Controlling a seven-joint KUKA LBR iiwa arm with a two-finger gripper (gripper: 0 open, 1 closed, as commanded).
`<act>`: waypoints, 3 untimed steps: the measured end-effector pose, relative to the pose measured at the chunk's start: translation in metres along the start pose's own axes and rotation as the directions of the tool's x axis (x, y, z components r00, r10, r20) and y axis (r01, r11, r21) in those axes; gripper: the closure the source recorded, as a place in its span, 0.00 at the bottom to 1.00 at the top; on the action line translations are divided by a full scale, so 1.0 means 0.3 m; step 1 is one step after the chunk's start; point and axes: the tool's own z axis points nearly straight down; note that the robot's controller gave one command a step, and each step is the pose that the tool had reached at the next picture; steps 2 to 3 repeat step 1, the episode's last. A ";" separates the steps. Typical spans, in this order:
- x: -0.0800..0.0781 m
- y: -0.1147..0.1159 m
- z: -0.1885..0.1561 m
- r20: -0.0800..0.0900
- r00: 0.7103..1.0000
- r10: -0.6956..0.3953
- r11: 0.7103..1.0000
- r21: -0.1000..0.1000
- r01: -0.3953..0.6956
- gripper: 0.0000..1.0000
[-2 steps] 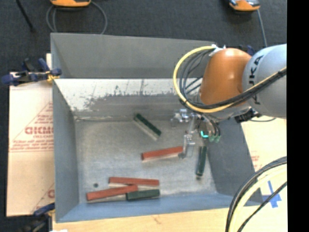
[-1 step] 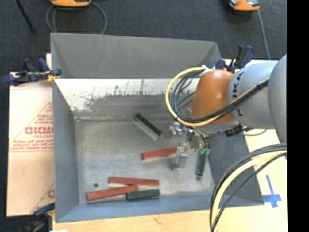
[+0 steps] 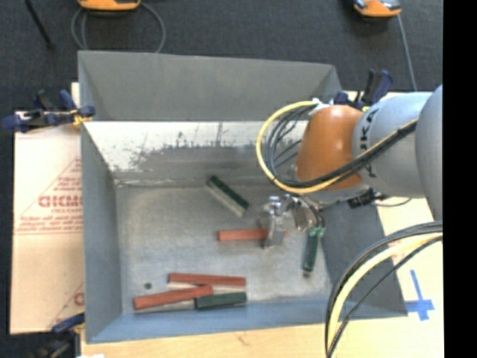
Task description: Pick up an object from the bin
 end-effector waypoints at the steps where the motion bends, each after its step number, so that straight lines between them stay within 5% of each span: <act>1: 0.045 -0.078 -0.502 0.006 0.951 -0.309 0.951 0.002 0.309 1.00; 3: 0.045 -0.078 -0.502 0.006 0.951 -0.309 0.951 0.002 0.309 1.00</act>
Offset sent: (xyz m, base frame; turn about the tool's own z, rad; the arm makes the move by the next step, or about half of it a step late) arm -0.0165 -0.0209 0.1467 -0.3162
